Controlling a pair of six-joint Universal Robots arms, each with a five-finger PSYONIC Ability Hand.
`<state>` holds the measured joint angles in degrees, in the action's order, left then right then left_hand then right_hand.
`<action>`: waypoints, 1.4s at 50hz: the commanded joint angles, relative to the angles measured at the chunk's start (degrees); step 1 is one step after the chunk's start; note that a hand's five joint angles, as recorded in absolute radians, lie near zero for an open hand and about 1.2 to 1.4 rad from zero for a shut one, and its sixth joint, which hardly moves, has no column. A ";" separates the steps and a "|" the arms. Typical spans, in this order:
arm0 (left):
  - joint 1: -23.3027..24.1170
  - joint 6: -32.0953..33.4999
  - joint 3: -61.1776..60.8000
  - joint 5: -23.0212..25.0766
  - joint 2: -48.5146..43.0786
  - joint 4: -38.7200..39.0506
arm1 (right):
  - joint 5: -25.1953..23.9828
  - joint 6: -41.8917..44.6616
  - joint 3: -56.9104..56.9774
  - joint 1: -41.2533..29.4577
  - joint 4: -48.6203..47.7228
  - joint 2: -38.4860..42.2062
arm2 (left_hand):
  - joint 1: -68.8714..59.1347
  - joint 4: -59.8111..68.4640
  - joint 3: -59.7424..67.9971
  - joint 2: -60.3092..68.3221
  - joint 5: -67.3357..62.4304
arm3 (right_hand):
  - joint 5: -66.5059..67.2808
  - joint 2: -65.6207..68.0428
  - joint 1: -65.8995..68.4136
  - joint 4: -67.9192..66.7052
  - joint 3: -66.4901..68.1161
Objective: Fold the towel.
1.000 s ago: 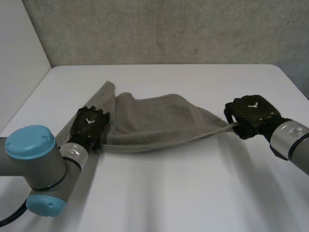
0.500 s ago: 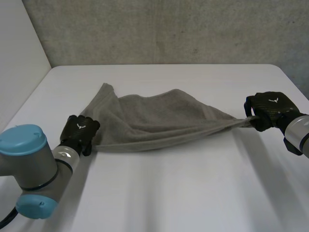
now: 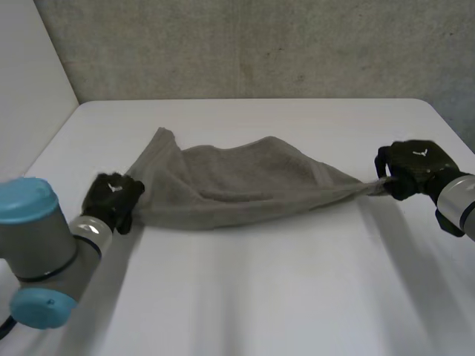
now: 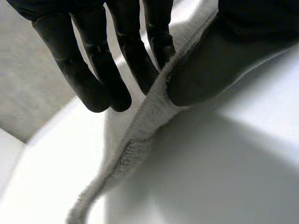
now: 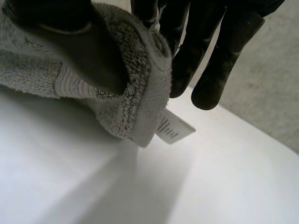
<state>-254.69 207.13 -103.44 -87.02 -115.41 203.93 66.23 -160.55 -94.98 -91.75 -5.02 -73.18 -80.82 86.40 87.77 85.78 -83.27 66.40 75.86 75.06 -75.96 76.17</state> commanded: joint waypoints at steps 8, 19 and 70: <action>-2.39 -0.15 -1.60 2.03 29.43 -7.48 | -3.64 2.08 7.16 0.17 11.32 -16.53 | 0.82 -6.40 -7.77 -5.78 13.27 | 3.60 4.14 4.94 -4.04 3.83; -3.09 -0.23 12.27 5.10 34.30 -21.55 | -4.44 6.21 28.51 0.08 32.51 -15.43 | 0.82 -6.40 -7.77 -5.78 13.27 | 3.60 4.14 4.94 -4.04 3.83; -8.36 -5.95 17.61 8.87 0.63 -2.84 | 2.69 25.36 28.04 -13.19 13.99 12.97 | 0.82 -6.40 -7.77 -5.78 13.27 | 3.60 4.14 4.94 -4.04 3.83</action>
<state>-261.59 200.92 -72.64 -81.78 -114.93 200.41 70.76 -141.08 -55.48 -105.92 9.18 -61.48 -80.82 86.38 88.40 86.35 -83.42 66.52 75.86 75.07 -76.49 76.17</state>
